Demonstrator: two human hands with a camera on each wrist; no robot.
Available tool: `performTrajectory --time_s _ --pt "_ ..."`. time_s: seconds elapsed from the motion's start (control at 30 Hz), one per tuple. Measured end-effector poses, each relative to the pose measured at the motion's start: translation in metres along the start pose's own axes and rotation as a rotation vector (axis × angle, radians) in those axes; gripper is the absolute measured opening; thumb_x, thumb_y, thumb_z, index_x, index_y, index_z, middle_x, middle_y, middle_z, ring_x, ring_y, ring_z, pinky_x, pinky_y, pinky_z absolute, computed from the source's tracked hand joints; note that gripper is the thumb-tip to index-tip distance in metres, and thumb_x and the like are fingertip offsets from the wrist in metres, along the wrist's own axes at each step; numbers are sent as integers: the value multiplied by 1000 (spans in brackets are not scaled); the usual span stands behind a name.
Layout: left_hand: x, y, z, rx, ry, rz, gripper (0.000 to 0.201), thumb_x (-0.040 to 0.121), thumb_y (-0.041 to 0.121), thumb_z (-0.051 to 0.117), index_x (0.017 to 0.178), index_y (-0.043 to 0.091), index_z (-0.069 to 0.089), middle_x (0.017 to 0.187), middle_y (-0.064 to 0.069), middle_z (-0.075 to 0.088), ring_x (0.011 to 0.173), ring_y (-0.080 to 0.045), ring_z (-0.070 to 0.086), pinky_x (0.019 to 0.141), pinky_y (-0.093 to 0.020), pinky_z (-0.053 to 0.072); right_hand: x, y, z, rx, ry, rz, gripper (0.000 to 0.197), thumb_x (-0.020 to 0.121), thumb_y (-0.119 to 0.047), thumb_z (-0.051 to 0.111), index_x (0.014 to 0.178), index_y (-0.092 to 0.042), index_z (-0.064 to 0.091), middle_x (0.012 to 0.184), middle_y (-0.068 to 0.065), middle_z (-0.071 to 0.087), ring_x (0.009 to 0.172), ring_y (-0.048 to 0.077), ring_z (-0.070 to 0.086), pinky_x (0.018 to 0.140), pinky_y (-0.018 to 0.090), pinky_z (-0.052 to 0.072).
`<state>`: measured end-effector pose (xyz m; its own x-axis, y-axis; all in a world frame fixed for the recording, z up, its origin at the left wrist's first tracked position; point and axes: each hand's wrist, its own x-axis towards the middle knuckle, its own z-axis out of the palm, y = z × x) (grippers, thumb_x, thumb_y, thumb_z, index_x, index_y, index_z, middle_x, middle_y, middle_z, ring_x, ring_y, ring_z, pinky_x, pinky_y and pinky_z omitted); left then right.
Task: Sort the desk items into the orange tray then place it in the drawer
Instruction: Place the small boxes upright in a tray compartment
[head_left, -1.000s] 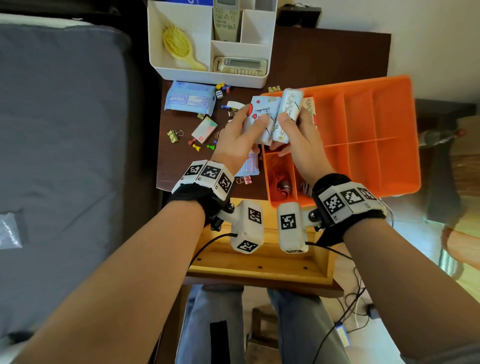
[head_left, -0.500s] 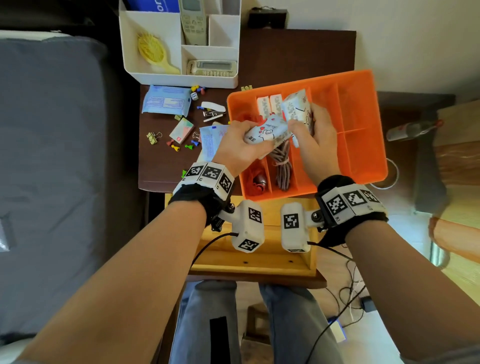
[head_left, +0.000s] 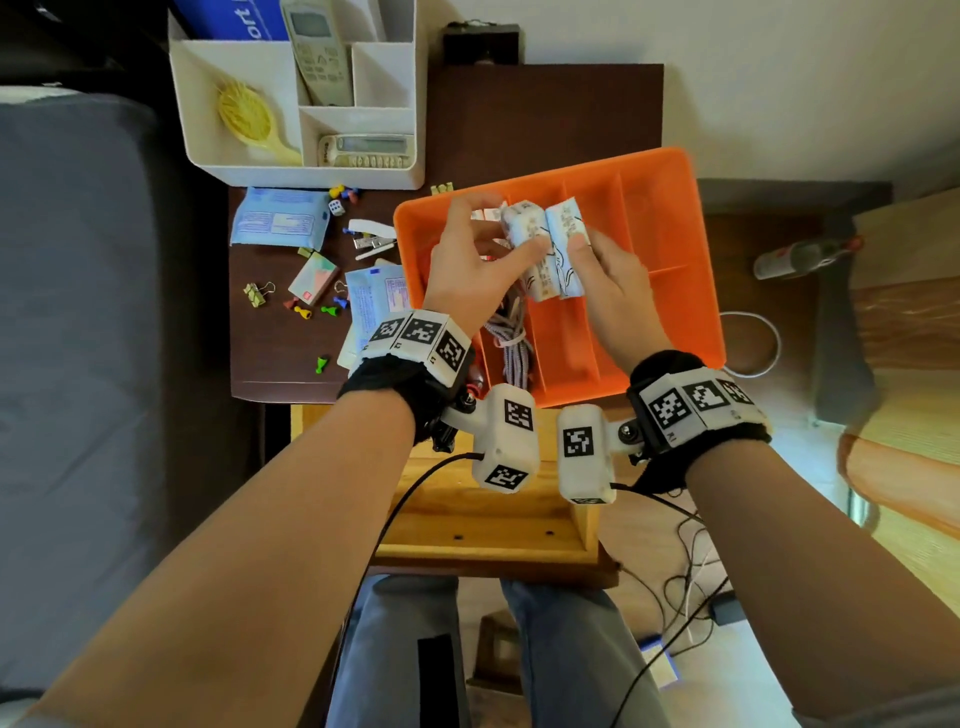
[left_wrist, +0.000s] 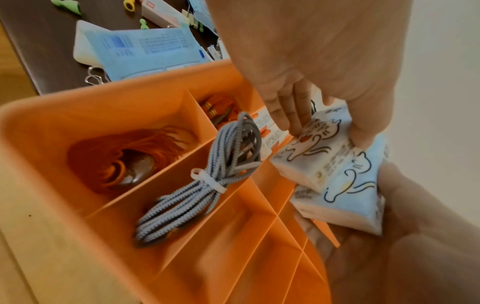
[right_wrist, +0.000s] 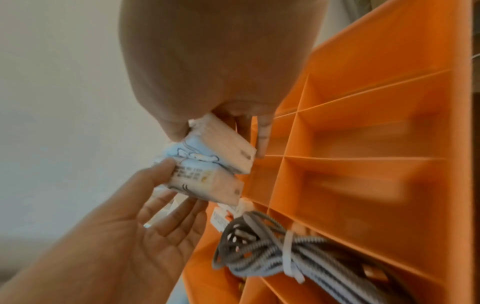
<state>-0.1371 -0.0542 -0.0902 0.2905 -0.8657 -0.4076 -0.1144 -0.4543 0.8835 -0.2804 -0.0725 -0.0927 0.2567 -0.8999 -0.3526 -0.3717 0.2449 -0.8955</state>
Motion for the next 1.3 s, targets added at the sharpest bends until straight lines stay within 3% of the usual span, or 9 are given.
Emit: performTrajectory --time_s 0.1,0.3,0.6,0.7,0.83,0.97,1.03,1.13,1.3 --pt "9 1 6 12 -1 7 33 82 25 69 109 16 54 106 -8 69 91 -14 69 76 -37 59 11 4 -10 -10 -22 -31 34 99 -23 43 129 -11 54 110 3 67 96 9 66 80 25 55" --pt "24 -2 13 120 72 23 31 87 26 63 116 16 62 100 0 70 82 -5 68 61 -9 52 28 7 -18 -103 -33 -78 29 96 -16 49 122 -9 60 110 6 68 97 10 66 82 30 57" --pt "38 -11 17 277 54 44 32 93 28 53 121 15 61 107 -1 69 76 2 62 61 -2 47 44 21 -21 -184 -50 -73 29 94 -13 53 122 -11 61 116 3 66 106 8 63 87 27 55" --pt "41 -15 18 303 54 45 29 92 29 54 118 17 63 102 -2 71 78 -5 67 62 -10 54 49 23 -19 -210 -34 -83 31 90 -11 58 121 -11 60 118 2 66 109 8 60 93 24 51" --pt "45 -19 19 376 23 46 24 92 25 55 112 18 65 100 -1 71 81 -8 68 75 -25 58 55 29 -14 -304 -5 -117 36 87 -10 63 122 -10 59 120 4 63 104 5 57 81 0 40" --pt "50 -22 19 512 -2 72 25 92 24 55 114 18 65 108 -1 67 86 -2 57 71 -6 43 58 32 -14 -404 -13 -105 39 86 -9 63 124 -13 57 120 6 55 98 8 56 84 14 47" --pt "50 -25 19 568 -3 86 25 91 24 57 115 21 64 109 -3 62 89 -7 54 76 -11 41 57 35 -14 -435 -12 -83 38 84 -8 65 120 -17 59 114 5 54 94 12 57 83 23 51" --pt "48 -28 21 607 6 80 30 89 24 59 119 22 62 114 -7 54 101 -18 55 91 -25 44 52 41 -14 -443 -8 -49 35 82 -10 67 115 -21 60 107 1 55 78 6 53 70 13 46" --pt "46 -30 26 681 -2 105 36 93 25 53 128 21 54 120 -6 48 99 -9 46 86 -16 35 50 43 -12 -415 17 -27 31 82 -11 68 110 -20 61 101 -4 53 68 -4 47 62 7 38"
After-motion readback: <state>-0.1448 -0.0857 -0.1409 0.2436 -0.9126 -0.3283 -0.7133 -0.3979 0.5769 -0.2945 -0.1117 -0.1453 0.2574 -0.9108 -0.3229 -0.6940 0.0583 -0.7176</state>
